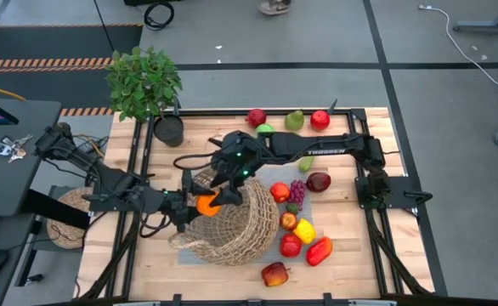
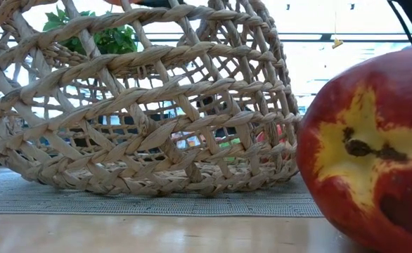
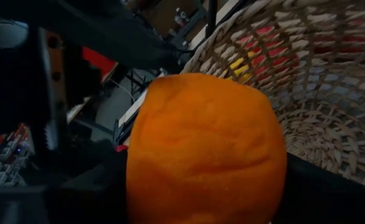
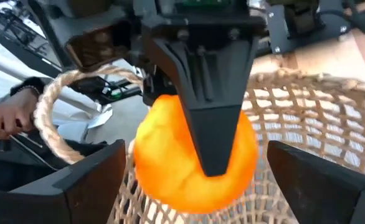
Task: Build produce basket
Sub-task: Put the orange into the brown basket
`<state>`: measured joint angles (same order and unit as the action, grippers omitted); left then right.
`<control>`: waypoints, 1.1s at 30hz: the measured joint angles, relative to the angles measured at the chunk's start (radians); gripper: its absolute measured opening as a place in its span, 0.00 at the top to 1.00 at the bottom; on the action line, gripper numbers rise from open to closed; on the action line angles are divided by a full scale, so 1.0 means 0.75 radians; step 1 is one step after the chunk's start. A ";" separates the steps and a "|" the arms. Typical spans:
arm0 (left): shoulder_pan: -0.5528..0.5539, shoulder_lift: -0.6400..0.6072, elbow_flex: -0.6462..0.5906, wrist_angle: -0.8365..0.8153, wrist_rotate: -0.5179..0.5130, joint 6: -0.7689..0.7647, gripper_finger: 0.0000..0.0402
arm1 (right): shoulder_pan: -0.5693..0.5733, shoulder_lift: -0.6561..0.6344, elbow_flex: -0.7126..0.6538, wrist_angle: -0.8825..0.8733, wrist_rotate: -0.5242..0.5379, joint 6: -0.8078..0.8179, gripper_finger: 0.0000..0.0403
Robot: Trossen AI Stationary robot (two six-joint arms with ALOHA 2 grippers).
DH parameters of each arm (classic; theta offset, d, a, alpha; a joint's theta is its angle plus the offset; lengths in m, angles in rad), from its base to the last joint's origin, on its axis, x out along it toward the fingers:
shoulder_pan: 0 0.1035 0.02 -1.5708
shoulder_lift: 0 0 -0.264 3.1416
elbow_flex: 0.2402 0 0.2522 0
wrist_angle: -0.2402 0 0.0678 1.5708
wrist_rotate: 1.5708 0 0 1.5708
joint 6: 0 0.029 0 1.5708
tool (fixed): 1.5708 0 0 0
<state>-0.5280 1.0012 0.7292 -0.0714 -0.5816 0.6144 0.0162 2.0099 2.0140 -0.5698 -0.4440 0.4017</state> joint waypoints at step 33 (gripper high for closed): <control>0.194 0.210 -0.001 0.105 -0.016 0.668 0.33 | 0.283 -0.364 -0.001 -0.654 1.001 -0.141 0.03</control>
<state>-0.3824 1.1586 0.7284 0.0076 -0.5933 1.1156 0.2288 1.7367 2.0132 -1.0604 0.3064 0.2956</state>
